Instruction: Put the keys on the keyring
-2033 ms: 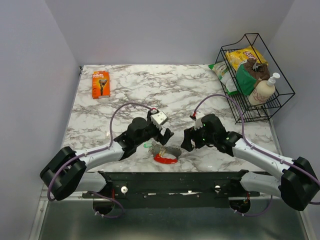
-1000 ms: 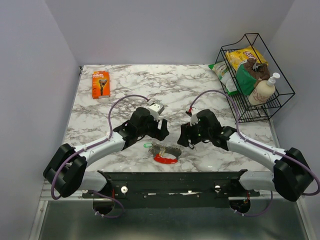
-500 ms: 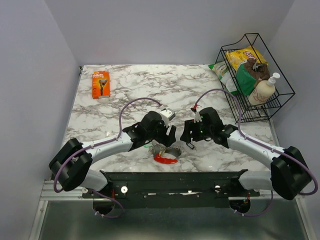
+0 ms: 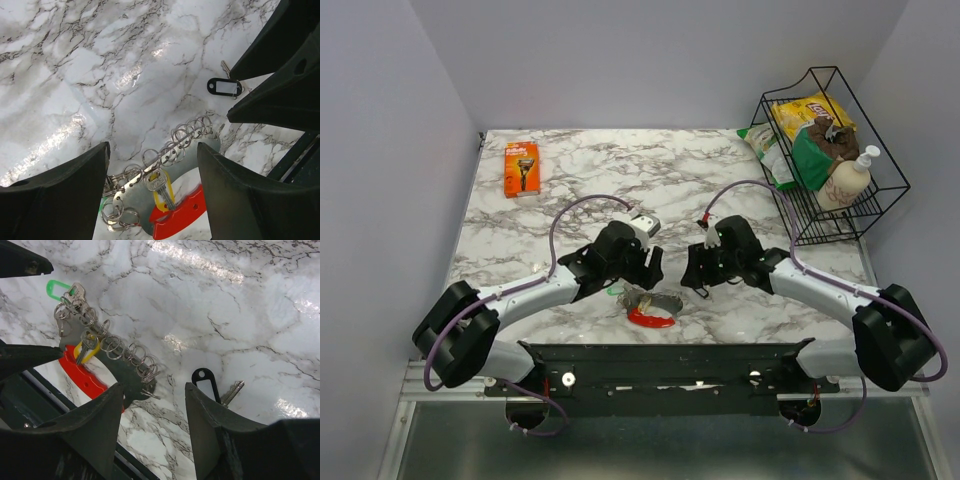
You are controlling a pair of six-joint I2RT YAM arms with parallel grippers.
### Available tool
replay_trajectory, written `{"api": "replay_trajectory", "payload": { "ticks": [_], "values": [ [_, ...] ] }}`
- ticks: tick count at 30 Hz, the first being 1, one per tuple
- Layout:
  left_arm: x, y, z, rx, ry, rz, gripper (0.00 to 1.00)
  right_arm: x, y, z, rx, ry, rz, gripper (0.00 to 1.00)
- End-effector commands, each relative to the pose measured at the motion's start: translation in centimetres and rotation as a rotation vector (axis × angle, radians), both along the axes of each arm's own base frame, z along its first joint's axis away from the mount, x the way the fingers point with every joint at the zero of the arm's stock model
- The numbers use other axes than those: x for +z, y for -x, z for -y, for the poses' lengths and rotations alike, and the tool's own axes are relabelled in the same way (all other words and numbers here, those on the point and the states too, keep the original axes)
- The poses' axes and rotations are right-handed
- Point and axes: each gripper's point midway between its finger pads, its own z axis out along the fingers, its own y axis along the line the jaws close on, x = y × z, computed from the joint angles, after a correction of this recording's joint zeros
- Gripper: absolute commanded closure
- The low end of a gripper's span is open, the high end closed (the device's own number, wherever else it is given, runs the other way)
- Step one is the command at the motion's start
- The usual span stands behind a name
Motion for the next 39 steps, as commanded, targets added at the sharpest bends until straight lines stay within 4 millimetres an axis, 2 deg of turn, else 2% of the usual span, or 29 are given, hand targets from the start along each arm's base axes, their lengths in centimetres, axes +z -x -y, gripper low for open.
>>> {"api": "replay_trajectory", "payload": {
  "ticks": [1,6,14,16,21,24,30,35,39],
  "values": [
    [0.0,1.1,1.0,-0.067,0.019,-0.034,0.26,0.2,0.0,-0.2,0.005,-0.009,-0.013,0.41],
    [-1.1,1.9,2.2,-0.123,-0.039,-0.046,0.30,0.7,0.1,-0.8,0.034,-0.036,-0.013,0.44],
    [-0.3,2.4,3.7,-0.187,-0.002,-0.037,0.30,0.6,0.1,-0.9,0.040,-0.036,-0.016,0.45],
    [-0.3,2.4,3.9,-0.190,-0.013,-0.037,0.33,0.4,0.0,-0.9,0.034,-0.032,-0.021,0.45],
    [-1.7,2.7,3.7,-0.192,-0.098,-0.041,0.36,0.2,-0.2,-0.7,0.020,-0.021,-0.023,0.45],
    [-2.7,3.1,3.5,-0.203,-0.139,-0.052,0.43,-0.1,-0.2,-0.6,0.012,-0.011,-0.026,0.45],
    [-3.1,4.0,4.3,-0.250,-0.148,-0.054,0.45,-0.6,-0.1,-0.5,0.004,-0.005,-0.046,0.45],
    [-3.5,3.8,4.8,-0.248,-0.148,-0.053,0.48,-0.7,-0.3,-0.4,-0.005,-0.004,-0.048,0.45],
    [-4.6,3.4,4.7,-0.233,-0.172,-0.062,0.51,-0.7,-0.3,-0.3,-0.010,-0.002,-0.046,0.45]
  ]
}}
